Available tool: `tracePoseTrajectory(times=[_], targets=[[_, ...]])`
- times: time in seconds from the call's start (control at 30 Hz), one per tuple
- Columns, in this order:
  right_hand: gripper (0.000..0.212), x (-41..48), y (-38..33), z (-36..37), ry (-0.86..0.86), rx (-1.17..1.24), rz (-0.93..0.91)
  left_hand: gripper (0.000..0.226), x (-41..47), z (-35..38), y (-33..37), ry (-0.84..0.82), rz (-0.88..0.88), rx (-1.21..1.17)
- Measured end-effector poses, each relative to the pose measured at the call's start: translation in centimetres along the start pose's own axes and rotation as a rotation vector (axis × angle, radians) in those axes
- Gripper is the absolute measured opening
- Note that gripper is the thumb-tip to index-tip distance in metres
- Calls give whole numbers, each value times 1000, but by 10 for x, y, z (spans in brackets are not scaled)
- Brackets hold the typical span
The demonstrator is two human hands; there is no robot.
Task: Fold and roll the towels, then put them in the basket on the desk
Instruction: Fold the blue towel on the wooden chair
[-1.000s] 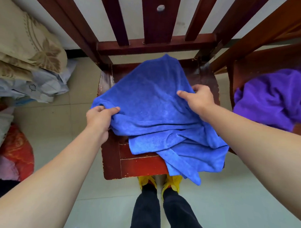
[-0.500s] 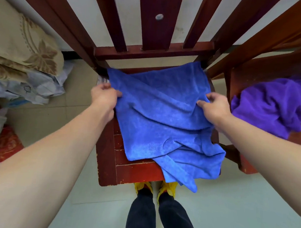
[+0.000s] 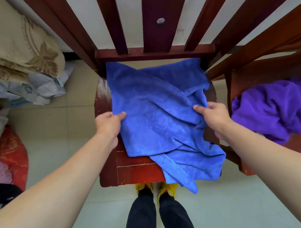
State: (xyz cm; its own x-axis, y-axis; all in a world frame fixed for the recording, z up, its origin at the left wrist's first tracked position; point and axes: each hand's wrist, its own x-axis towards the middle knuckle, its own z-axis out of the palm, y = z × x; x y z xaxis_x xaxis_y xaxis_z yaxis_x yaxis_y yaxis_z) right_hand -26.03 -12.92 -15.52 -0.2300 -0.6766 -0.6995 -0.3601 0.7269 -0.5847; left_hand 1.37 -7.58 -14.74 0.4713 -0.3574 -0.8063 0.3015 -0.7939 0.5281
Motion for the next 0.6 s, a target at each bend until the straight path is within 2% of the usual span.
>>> tracePoseTrajectory(times=[0.1,0.2,0.27,0.33,0.47,0.53,0.6], targets=[[16,2,-14,4,80,59,-108,17,30,-24,11,160,-27,-179],[20,-6,-4,11,-1,40,-48,15,31,-40,0,103,-54,-145],[29,-24,8,11,-83,21,73,22,11,-38,-17,-34,-111,-59],[29,-40,28,7,-130,-43,160,15,-13,-36,-37,-138,-129,46],[31,-50,58,-9,-69,-257,222,26,-26,-51,-69,-55,-81,320],[31,-45,49,-14,-6,-384,161,28,-22,-61,-65,-44,-85,429],[20,-40,26,-17,157,-569,-24,24,-19,-62,-50,-11,80,656]])
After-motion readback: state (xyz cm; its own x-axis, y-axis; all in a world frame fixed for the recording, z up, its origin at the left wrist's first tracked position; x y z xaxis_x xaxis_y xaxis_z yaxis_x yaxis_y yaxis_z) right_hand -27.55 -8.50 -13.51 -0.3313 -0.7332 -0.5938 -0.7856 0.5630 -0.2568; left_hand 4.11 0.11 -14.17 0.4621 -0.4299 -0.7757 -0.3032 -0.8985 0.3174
